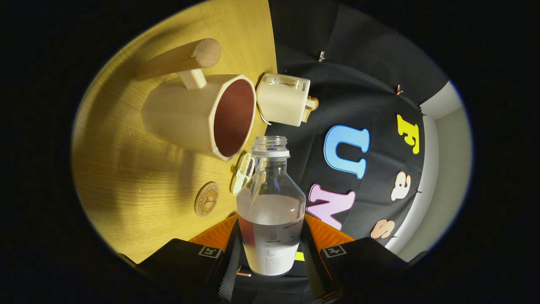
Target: Take the bottle from table, then pour the juice into the cup, finally place the bottle on the coaster
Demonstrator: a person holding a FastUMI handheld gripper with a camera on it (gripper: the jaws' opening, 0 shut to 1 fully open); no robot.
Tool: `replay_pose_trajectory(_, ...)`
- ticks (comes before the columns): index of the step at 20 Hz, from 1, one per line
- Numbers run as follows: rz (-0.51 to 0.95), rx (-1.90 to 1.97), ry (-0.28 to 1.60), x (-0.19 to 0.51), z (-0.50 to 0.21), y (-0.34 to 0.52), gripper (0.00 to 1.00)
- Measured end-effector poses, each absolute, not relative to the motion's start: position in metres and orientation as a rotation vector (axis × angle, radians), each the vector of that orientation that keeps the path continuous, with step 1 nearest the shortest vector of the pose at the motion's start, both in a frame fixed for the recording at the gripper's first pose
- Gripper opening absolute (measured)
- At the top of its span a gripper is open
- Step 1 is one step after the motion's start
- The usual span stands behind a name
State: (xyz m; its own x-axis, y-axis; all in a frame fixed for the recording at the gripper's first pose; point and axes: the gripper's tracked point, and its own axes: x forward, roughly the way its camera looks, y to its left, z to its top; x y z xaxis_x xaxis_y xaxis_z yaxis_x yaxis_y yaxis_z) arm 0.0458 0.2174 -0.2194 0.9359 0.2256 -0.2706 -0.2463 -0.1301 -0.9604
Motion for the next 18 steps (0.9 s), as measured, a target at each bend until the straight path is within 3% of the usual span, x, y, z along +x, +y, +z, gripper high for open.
replay_pose_trajectory(18, 0.431, -1.768, -0.061, 0.0503, -0.2174, 0.2173, 0.71)
